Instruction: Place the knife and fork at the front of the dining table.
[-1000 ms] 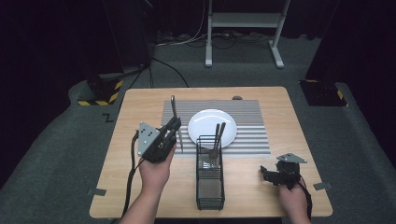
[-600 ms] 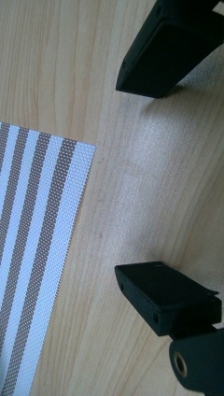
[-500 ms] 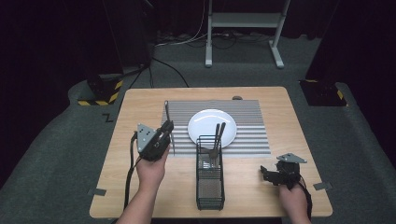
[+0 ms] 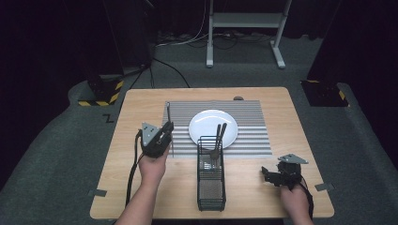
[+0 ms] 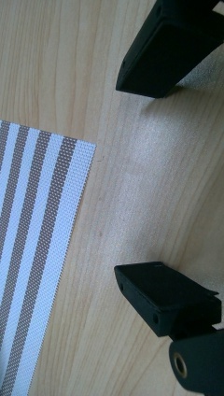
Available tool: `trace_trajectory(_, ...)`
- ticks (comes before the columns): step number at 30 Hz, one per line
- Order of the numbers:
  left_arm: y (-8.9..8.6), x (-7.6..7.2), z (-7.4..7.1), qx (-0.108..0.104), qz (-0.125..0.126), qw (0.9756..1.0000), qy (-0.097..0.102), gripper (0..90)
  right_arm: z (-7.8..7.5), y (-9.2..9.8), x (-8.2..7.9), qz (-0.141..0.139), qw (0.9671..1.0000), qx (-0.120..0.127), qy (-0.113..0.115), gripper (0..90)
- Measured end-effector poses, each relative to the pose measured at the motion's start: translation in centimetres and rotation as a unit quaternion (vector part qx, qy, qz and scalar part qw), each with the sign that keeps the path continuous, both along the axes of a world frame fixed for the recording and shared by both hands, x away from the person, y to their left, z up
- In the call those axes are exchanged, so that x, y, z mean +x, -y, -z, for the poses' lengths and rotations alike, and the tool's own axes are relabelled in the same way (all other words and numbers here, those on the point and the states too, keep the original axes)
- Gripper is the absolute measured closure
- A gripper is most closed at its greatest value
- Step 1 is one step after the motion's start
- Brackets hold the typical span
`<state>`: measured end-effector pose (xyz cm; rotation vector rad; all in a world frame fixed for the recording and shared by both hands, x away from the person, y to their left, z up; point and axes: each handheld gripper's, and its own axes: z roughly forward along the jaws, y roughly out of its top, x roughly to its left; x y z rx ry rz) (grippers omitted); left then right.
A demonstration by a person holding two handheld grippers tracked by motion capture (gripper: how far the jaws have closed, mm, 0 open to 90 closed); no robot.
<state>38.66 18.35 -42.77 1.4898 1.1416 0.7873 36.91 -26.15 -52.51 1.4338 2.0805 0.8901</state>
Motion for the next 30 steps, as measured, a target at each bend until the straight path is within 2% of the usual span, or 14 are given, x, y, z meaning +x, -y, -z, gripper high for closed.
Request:
trace_trajectory(5,-0.2,0.9,0.4,-0.01,-0.003,0.9999,-0.007,82.1,0.0,0.0,0.0,-0.001,1.0,0.0,0.0,10.3)
trace_trajectory(16,-0.6,2.9,1.1,-0.013,-0.011,0.9992,-0.035,82.2,0.0,-0.1,0.0,0.002,1.0,0.0,0.0,9.4)
trace_trajectory(30,-0.4,4.0,1.9,-0.012,-0.012,0.9983,-0.055,82.2,0.0,-0.1,0.0,0.004,1.0,-0.001,0.0,9.5)
